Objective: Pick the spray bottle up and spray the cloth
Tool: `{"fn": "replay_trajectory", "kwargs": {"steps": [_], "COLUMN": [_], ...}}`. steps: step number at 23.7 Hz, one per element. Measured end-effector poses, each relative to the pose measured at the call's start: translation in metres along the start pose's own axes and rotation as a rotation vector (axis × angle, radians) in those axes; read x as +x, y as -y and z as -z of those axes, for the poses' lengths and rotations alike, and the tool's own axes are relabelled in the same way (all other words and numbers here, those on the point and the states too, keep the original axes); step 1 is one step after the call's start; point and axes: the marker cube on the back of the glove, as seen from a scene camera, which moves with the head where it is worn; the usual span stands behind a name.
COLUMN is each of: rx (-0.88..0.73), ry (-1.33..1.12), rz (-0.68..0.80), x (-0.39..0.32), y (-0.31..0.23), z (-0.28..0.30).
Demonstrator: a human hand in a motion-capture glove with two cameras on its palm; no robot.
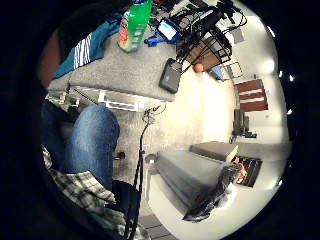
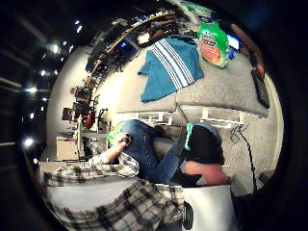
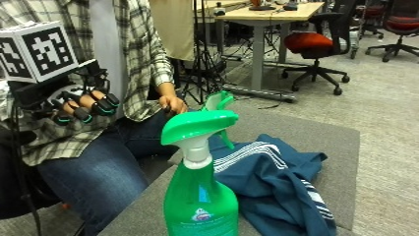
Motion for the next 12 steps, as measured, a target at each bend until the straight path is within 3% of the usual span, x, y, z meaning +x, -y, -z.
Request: {"fn": "replay_trajectory", "kwargs": {"steps": [12], "rx": [-0.003], "ry": [-0.006], "rz": [-0.004], "x": [0.0004], "y": [0.0043], "z": [-0.0019]}}
